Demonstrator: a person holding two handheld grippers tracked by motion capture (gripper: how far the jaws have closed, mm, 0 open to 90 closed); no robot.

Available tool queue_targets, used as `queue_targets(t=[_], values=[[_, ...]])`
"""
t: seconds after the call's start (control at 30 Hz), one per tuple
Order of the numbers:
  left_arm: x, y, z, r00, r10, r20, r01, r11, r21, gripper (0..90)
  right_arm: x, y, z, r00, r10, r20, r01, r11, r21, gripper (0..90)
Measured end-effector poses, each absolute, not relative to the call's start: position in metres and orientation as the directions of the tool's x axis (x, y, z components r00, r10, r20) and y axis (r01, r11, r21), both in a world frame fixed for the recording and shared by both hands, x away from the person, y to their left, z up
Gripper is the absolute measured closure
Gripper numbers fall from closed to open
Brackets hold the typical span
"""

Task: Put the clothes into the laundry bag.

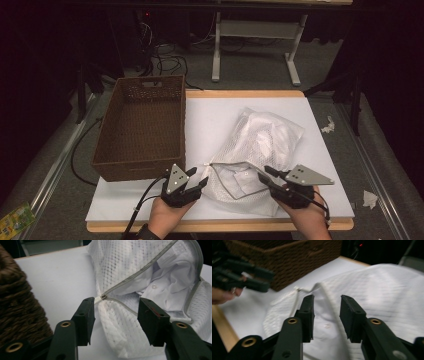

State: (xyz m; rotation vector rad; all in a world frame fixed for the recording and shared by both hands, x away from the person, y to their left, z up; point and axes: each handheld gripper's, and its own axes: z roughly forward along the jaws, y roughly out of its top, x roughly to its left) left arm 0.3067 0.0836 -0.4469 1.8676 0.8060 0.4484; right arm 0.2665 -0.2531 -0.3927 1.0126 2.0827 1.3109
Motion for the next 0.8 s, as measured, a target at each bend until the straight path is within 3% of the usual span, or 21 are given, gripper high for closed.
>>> queue_targets(t=[0.2,0.27,0.4,0.57,0.8], values=[[0.293,0.106,-0.437,0.698,0.712,0.070,0.253,-0.337,0.907,36.1,0.271,-0.296,-0.389,-0.519,0.854,0.010,0.328,0.188,0.926,45.8],[0.290,0.115,-0.436,0.691,0.721,0.055,0.254,-0.313,0.915,31.8,0.275,-0.312,-0.391,-0.495,0.868,0.041,0.341,0.151,0.928,36.5],[0.289,0.133,-0.430,0.657,0.754,-0.025,0.308,-0.238,0.921,13.2,0.279,-0.334,-0.396,-0.434,0.900,0.047,0.349,0.119,0.929,14.9],[0.291,0.141,-0.423,0.654,0.756,-0.006,0.286,-0.241,0.927,4.9,0.278,-0.337,-0.397,-0.436,0.899,0.040,0.336,0.121,0.934,15.3],[0.295,0.147,-0.426,0.648,0.759,-0.063,0.333,-0.208,0.920,5.9,0.279,-0.333,-0.398,-0.441,0.897,0.028,0.335,0.135,0.933,14.6]])
